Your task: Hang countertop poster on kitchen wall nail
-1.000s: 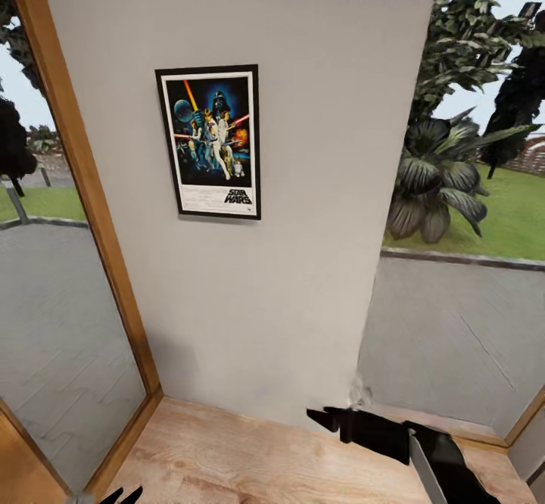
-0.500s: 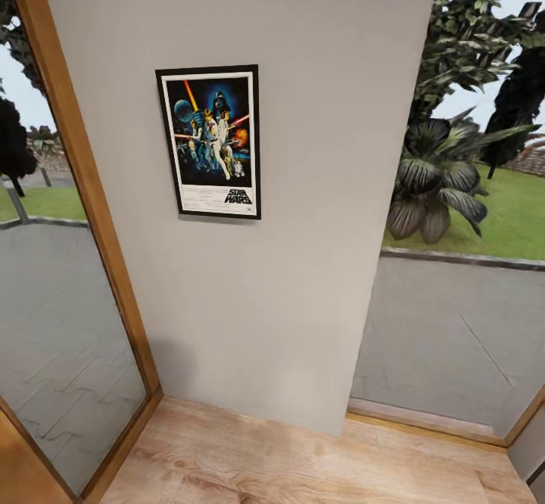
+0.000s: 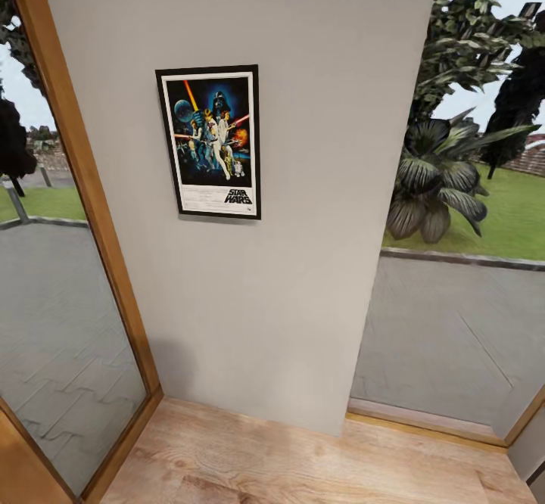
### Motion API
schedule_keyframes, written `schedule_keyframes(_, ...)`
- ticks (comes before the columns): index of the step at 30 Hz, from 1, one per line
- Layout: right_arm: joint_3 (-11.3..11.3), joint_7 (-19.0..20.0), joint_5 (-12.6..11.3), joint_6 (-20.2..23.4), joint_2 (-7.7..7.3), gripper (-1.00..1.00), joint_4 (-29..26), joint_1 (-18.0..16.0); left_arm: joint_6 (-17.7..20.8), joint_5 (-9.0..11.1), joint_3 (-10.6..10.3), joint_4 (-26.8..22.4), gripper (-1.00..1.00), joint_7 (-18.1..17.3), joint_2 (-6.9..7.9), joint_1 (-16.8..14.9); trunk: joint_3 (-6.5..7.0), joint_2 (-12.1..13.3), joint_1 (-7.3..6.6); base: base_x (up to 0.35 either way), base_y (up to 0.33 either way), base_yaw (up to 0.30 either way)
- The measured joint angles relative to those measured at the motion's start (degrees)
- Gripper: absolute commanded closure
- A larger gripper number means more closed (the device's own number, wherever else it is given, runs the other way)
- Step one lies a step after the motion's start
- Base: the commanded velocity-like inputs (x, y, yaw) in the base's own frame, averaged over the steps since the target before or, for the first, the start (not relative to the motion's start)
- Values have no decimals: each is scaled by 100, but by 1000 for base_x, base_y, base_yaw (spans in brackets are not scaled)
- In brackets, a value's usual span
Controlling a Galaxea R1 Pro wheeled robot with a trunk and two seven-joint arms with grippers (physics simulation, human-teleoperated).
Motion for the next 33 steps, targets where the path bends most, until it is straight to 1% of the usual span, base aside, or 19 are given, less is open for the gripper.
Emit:
schedule_keyframes(2,-2,-9,0,-3,29,-100,105,0,-4,0,-2,-4,-100,450,-36,0,0,0,0,0,0,0)
schedule_keyframes(3,-3,-14,0,-4,47,-100,212,0,-6,1,0,-7,-100,822,-58,1,0,0,0,0,0,0)
schedule_keyframes(4,-4,-15,0,-3,53,-100,266,0,-6,1,-1,-8,-100,994,-67,0,0,0,0,0,0,0)
schedule_keyframes(7,-6,-21,-8,-1,91,-100,496,0,-10,1,7,-2,-100,1455,-86,0,0,0,0,0,0,0)
schedule_keyframes(9,-6,-23,-12,-1,122,-100,636,0,-11,9,6,2,-100,1577,-90,-1,0,0,0,0,0,0)
schedule_keyframes(10,-13,-22,-10,-1,152,-100,852,1,-11,13,7,5,-100,1676,-94,-1,0,0,0,0,0,0)
schedule_keyframes(15,-15,-22,-12,-4,178,-100,1225,0,-8,16,7,14,-100,1763,-103,-2,0,0,0,0,0,0)
schedule_keyframes(18,-13,-22,-10,-7,182,-100,1292,-1,-7,16,6,16,-100,1777,-105,-2,0,0,0,0,0,0)
schedule_keyframes(33,-17,-22,-28,-9,185,-100,1337,-1,-17,30,4,12,-100,1786,-155,-2,0,0,0,0,0,0)
